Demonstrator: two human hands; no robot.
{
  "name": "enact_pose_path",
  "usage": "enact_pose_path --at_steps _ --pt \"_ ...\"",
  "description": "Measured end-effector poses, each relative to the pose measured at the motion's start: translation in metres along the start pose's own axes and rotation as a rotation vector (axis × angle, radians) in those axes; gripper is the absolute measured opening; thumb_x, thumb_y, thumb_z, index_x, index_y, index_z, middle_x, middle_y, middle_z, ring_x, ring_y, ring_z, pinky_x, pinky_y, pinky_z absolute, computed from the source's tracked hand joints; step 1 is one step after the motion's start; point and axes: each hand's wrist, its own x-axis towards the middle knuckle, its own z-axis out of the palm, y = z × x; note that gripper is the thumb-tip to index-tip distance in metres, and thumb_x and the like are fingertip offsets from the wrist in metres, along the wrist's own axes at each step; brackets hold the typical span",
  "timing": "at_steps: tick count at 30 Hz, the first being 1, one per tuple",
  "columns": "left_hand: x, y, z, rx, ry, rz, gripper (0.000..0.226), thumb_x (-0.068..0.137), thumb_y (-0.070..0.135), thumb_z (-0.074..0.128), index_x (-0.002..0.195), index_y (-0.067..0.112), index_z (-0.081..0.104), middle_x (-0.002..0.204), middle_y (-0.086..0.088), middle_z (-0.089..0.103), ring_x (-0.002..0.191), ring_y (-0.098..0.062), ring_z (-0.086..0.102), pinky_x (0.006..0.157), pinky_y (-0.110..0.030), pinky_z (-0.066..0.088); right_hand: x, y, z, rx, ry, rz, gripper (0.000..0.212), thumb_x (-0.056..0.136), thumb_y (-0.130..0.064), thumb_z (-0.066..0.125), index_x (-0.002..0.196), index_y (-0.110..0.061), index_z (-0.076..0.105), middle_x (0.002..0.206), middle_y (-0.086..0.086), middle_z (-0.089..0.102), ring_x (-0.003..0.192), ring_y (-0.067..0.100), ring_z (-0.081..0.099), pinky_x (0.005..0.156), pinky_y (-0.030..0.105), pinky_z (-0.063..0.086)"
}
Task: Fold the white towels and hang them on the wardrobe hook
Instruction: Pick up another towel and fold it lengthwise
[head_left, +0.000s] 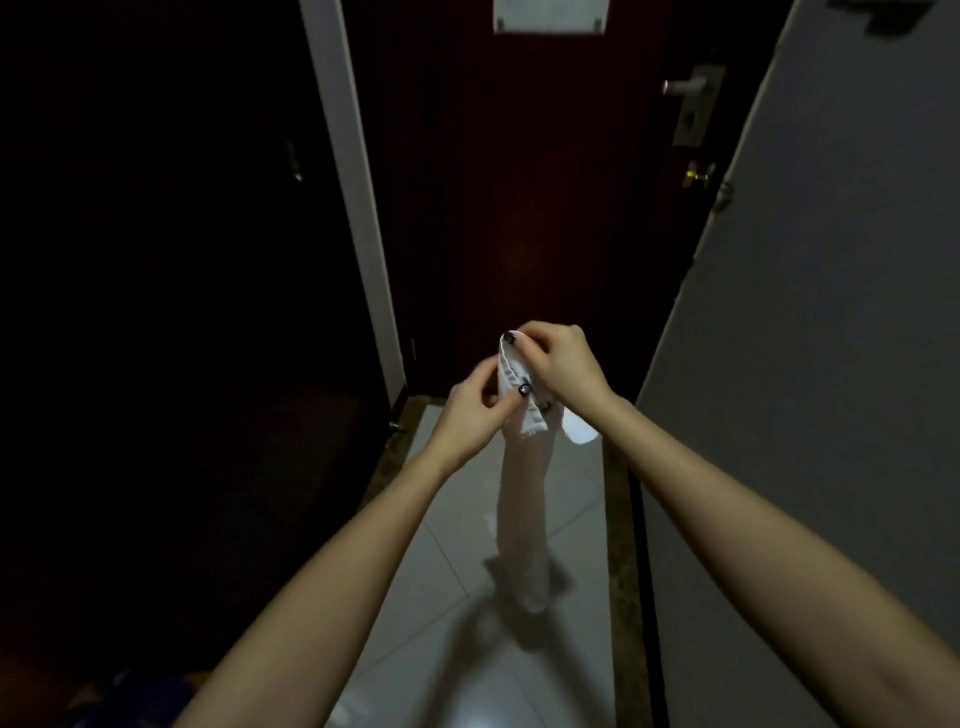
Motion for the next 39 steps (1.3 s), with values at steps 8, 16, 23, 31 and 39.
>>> enact_pose_path --at_steps 8,16,23,31,39 --pt "0.015 0.150 -0.125 0.085 0.244 0.030 0.021 0.092 0.024 0.054 0.112 0.024 0.056 0.089 0.006 0.065 0.081 -0.011 0.063 0.067 -0.028 0.052 0.081 -0.164 -0.052 0.076 -0.078 -0.164 0.021 0.096 -0.021 0.057 0.100 -0.011 0.075 0.090 -0.002 0.073 0.086 0.004 0.066 0.075 0.016 0.050" --pt "-0.006 0.200 -0.229 0.355 0.512 0.115 0.014 0.092 0.019 0.054 0.082 0.020 0.065 0.071 0.001 0.064 0.066 -0.011 0.058 0.063 -0.034 0.047 0.090 -0.229 -0.042 0.196 -0.062 -0.281 0.016 0.095 -0.022 0.061 0.091 -0.012 0.074 0.085 -0.002 0.072 0.079 0.004 0.064 0.068 0.018 0.047" --pt "-0.044 0.228 -0.282 0.454 0.628 0.155 0.016 0.091 0.014 0.053 0.078 0.018 0.062 0.070 0.007 0.062 0.068 -0.006 0.059 0.067 -0.033 0.048 0.078 -0.228 0.017 0.306 -0.304 -0.254 0.016 0.087 -0.009 0.063 0.098 -0.018 0.071 0.091 -0.005 0.071 0.084 0.005 0.065 0.074 0.023 0.050" --pt "-0.114 0.276 -0.326 0.555 0.904 0.127 0.012 0.094 0.010 0.050 0.086 0.010 0.060 0.077 0.005 0.060 0.072 0.003 0.056 0.069 -0.017 0.045 0.098 -0.245 0.067 0.161 -0.536 -0.320 0.020 0.086 -0.012 0.059 0.066 -0.011 0.061 0.065 0.001 0.064 0.059 0.016 0.058 0.054 0.032 0.041" --pt "-0.261 0.258 -0.363 0.753 1.247 -0.136 0.012 0.087 0.029 0.053 0.079 0.036 0.057 0.077 0.023 0.061 0.080 -0.002 0.057 0.078 -0.030 0.049 0.084 -0.272 0.102 0.060 -0.632 -0.592 0.023 0.093 -0.027 0.062 0.071 -0.022 0.065 0.063 -0.006 0.060 0.061 0.010 0.057 0.056 0.030 0.041"
